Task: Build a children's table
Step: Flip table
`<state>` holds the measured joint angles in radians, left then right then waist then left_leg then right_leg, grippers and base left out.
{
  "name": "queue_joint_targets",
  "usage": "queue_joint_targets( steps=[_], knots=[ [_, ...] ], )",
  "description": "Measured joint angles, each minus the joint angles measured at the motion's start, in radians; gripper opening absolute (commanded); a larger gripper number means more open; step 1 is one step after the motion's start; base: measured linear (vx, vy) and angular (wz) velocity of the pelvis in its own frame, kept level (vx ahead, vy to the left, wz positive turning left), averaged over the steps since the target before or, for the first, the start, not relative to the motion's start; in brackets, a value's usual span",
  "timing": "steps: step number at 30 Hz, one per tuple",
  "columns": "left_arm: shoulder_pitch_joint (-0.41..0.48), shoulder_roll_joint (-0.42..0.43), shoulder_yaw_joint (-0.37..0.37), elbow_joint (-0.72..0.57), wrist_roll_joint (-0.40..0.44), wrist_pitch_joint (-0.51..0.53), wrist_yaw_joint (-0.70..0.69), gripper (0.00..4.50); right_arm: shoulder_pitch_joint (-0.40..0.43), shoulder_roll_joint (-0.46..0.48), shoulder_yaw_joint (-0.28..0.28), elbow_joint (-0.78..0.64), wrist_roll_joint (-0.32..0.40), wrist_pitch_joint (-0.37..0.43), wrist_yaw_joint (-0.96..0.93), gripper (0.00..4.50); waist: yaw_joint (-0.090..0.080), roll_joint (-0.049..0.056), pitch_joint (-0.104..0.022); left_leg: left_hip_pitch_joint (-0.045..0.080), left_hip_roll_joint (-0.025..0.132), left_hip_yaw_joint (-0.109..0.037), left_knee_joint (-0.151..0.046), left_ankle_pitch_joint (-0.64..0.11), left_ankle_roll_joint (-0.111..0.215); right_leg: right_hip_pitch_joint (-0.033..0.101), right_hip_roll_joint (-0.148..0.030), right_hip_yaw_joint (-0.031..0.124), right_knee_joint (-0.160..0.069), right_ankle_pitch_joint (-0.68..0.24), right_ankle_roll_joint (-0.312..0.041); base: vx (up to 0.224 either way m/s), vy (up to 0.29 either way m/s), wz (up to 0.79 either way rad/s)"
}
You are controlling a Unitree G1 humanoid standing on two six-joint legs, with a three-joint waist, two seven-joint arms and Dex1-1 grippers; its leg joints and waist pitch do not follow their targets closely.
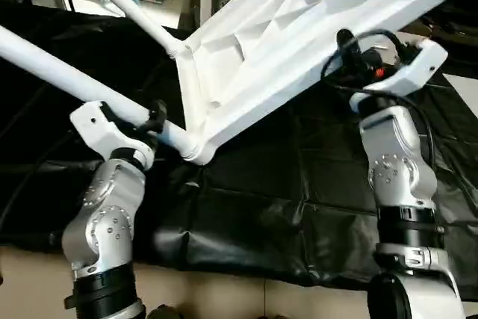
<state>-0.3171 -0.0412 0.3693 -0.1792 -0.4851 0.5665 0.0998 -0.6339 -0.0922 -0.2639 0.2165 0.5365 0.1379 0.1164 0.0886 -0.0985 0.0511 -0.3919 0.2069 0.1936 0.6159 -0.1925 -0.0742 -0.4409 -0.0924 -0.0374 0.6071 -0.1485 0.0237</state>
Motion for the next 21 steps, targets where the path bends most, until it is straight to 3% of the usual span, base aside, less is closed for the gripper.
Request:
queue_joint_targets(
  steps=[6, 11, 21],
  knots=[
    [0.003, 0.0, -0.02, 0.0, 0.0, -0.001, 0.012, 4.13, -0.006, -0.015, 0.024, 0.0, -0.047, -0.051, -0.023, 2.64, 0.002, 0.0, 0.0, -0.001, 0.0, 0.0, 0.004, 0.0, 0.0, 0.0, -0.001, 0.0, 0.003, 0.0, 0.0, 0.0, 0.0, 0.0],
    [0.0, -0.001, -0.037, 0.0, -0.002, -0.001, 0.013, 4.13, -0.033, -0.048, 0.042, 0.0, -0.128, -0.097, -0.055, 2.64, 0.003, -0.001, 0.0, -0.001, 0.0, 0.0, 0.007, 0.0, 0.0, 0.001, -0.001, 0.0, 0.004, -0.002, 0.004, 0.0, 0.0, 0.0],
    [-0.012, 0.0, -0.035, -0.002, -0.014, -0.007, 0.049, 4.13, -0.048, -0.095, 0.044, -0.008, -0.21, -0.128, -0.093, 2.64, -0.001, -0.014, -0.002, 0.0, 0.0, -0.001, 0.01, 0.0, 0.0, 0.003, -0.001, 0.0, 0.004, -0.001, 0.006, 0.0, 0.0, 0.0]
  ],
)
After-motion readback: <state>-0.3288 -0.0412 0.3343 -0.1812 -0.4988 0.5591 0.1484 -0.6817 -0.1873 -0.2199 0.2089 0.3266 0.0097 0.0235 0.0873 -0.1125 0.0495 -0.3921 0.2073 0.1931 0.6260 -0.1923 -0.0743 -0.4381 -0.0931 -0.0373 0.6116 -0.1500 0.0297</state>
